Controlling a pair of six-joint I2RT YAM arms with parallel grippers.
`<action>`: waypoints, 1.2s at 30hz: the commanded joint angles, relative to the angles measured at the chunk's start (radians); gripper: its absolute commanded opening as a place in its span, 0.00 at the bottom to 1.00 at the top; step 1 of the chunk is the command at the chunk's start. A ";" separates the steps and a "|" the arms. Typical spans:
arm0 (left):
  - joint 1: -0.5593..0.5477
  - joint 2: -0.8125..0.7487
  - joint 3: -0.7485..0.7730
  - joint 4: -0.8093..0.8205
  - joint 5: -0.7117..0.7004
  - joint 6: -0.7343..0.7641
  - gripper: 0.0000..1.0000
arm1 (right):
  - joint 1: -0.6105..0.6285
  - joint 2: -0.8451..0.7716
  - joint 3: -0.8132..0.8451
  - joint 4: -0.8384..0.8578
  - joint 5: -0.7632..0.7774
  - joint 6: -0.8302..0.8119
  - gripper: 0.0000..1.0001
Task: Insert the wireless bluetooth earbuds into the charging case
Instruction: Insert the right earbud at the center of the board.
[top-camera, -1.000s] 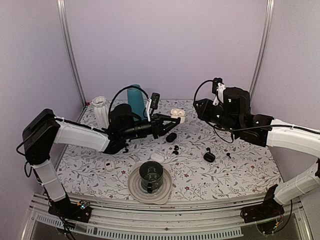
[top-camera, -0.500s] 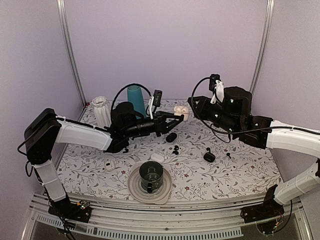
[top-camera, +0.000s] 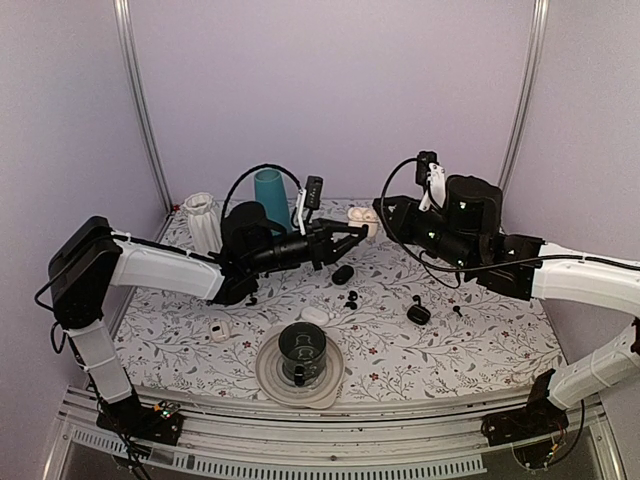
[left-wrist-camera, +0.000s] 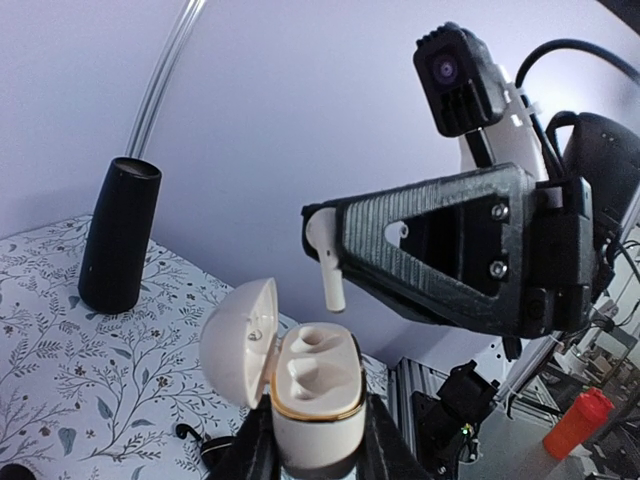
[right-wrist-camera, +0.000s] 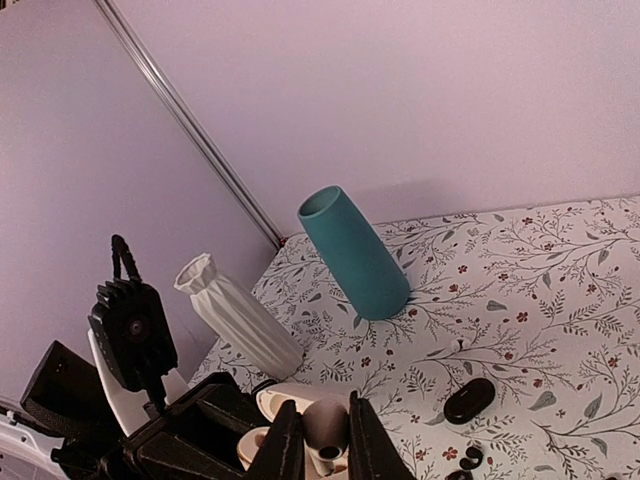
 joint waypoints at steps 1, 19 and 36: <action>-0.014 -0.033 0.030 0.045 0.004 -0.012 0.00 | 0.010 0.003 -0.017 0.022 -0.004 0.001 0.14; 0.000 -0.039 0.039 0.119 0.008 -0.082 0.00 | 0.012 0.014 -0.026 0.029 -0.010 0.000 0.15; 0.011 -0.037 0.037 0.142 -0.005 -0.100 0.00 | 0.019 0.022 -0.023 0.036 -0.036 -0.010 0.17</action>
